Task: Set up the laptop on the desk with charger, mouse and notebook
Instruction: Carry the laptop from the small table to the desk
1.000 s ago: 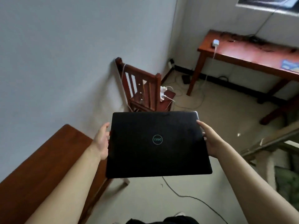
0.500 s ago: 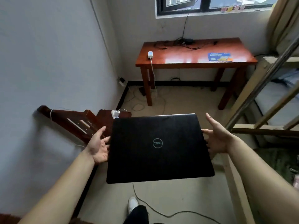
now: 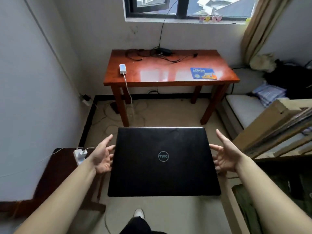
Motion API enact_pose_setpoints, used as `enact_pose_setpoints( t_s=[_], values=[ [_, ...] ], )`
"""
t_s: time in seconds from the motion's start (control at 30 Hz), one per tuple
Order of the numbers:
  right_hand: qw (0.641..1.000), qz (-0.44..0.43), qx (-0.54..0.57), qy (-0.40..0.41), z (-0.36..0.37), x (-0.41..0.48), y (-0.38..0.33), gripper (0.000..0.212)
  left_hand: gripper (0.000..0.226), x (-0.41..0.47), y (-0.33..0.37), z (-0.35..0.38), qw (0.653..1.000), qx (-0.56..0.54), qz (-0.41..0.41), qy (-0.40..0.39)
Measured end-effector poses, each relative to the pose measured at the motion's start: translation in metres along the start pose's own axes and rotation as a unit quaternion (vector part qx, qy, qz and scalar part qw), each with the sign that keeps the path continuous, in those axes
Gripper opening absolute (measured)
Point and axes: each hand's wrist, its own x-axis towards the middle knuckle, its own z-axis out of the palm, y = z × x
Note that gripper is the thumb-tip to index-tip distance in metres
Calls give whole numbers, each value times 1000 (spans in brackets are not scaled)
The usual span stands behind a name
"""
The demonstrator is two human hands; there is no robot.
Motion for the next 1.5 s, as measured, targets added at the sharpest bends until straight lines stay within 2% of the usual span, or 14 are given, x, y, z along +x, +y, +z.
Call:
enact_pose_setpoints(
  t_s=[0.3, 0.5, 0.73, 0.87, 0.97, 1.17, 1.3, 1.4, 1.5],
  values=[
    [995, -22, 67, 69, -7, 74, -98, 98, 75, 110, 140, 39, 993, 98, -54, -39],
    [996, -2, 76, 48, -44, 162, -194, 105, 80, 201, 227, 91, 992, 98, -66, -48],
    [998, -17, 58, 24, -64, 238, -341, 94, 78, 266, 333, 160, 998, 44, -33, -1],
    [998, -41, 34, 29, -57, 266, -418, 82, 70, 290, 384, 182, 999, 19, -20, 29],
    [999, -46, 22, 10, -56, 298, -470, 81, 69, 325, 423, 190, 999, 6, -13, 47],
    [998, -41, -1, 39, -34, 365, -532, 77, 69, 401, 485, 191, 997, 23, -37, 70],
    [998, -22, -12, 62, -19, 418, -579, 82, 68, 463, 533, 185, 995, 32, -58, 79],
    [996, 0, -11, 87, -2, 455, -616, 71, 67, 507, 574, 187, 989, 70, -78, 104],
    [995, 19, -1, 99, 17, 492, -652, 72, 59, 548, 616, 187, 987, 87, -90, 105]
  ],
)
